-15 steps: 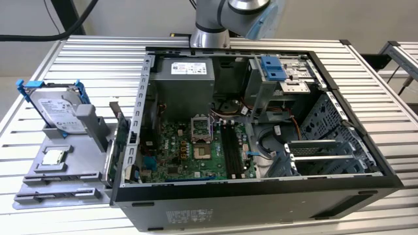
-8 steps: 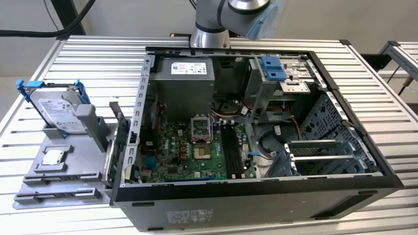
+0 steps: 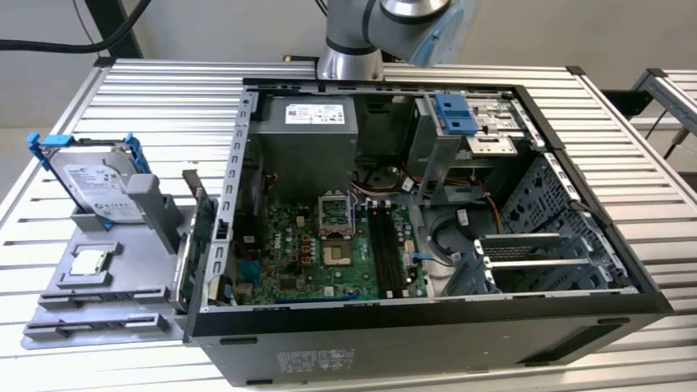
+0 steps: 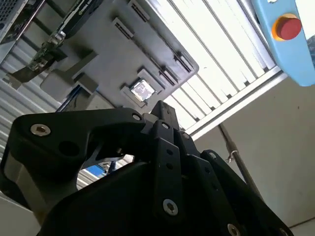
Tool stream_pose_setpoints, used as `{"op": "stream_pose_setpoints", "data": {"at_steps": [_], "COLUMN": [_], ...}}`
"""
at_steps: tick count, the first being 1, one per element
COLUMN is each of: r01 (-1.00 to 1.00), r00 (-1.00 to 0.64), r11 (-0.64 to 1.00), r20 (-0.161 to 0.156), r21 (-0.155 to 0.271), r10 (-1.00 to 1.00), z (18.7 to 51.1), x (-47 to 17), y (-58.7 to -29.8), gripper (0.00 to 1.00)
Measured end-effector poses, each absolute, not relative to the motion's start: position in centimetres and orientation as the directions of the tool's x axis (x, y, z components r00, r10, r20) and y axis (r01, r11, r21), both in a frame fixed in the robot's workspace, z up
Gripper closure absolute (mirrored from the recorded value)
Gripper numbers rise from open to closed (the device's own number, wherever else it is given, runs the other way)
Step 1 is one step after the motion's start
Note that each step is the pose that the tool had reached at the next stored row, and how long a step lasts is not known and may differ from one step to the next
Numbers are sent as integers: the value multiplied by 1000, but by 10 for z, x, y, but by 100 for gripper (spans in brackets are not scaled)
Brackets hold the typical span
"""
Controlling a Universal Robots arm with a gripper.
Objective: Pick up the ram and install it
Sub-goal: 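Pick up the ram and move it above insertion slot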
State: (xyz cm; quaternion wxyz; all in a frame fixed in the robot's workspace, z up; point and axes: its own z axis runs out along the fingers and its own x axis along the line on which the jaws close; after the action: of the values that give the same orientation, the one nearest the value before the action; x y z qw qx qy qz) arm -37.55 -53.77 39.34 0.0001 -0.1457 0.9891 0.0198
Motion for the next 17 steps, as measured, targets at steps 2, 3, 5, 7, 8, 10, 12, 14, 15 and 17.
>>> {"op": "stream_pose_setpoints", "data": {"at_steps": [2,3,5,7,8,10,12,14,15,17], "r01": [-312,-325,-353,-385,-400,-414,-414,-416,-424,-456], "r00": [-950,-946,-936,-923,-917,-910,-910,-909,-906,-890], "r11": [949,945,935,922,916,910,909,909,905,889], "r20": [-6,-6,-5,-5,-5,-5,-4,-4,-4,-4], "r21": [38,38,37,37,37,37,36,36,36,36], "r10": [-312,-325,-353,-385,-400,-414,-414,-416,-424,-456], "z": [393,393,393,393,393,394,394,394,394,393], "x": [-376,-376,-376,-376,-376,-376,-376,-376,-376,-376], "y": [-538,-538,-538,-538,-538,-538,-538,-538,-538,-538], "gripper": [100,100,100,100,100,100,100,100,100,100]}}
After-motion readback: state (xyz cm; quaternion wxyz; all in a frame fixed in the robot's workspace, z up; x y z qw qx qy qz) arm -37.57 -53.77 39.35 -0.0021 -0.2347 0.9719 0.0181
